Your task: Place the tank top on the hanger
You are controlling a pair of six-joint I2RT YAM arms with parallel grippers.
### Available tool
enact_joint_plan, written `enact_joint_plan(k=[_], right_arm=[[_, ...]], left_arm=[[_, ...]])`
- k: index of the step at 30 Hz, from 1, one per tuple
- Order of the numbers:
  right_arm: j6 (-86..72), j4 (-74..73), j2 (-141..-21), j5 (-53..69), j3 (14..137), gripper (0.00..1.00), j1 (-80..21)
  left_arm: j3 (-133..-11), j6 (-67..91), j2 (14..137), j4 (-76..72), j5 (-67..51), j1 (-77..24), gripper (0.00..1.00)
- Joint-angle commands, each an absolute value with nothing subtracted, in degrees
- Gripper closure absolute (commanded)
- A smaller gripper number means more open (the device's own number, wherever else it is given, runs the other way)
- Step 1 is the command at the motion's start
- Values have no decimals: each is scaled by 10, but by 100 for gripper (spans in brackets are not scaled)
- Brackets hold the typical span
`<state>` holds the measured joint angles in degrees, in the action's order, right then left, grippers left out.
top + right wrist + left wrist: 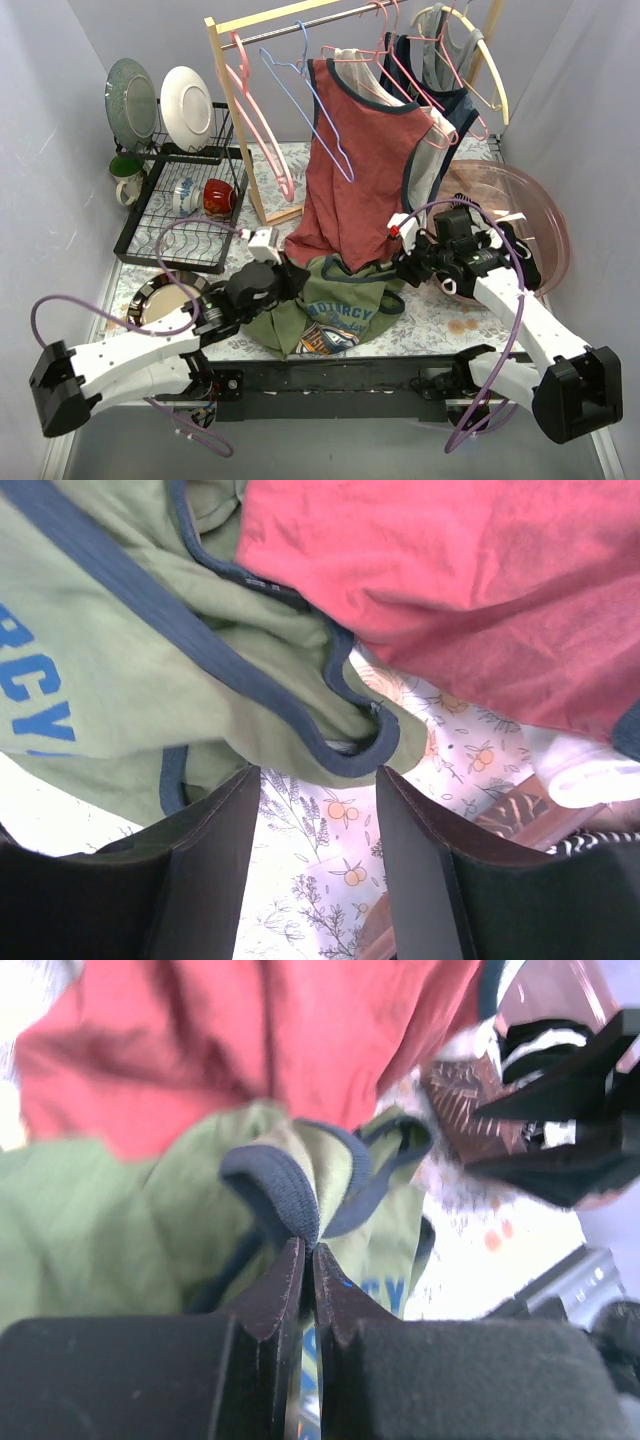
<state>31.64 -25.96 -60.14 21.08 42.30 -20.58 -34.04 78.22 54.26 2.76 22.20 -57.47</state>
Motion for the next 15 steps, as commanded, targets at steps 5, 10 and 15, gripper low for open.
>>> enact_joint_plan(k=[5, 10, 15], right_arm=[[317, -267, -661, 246, 430, 41, -213], [303, -251, -708, 172, 450, 43, -238], [311, -250, -726, 145, 440, 50, -237]], left_arm=[[-226, 934, 375, 170, 139, -569, 100], [-196, 983, 338, 190, 82, -568, 100], [-189, 996, 334, 200, 33, -569, 100]])
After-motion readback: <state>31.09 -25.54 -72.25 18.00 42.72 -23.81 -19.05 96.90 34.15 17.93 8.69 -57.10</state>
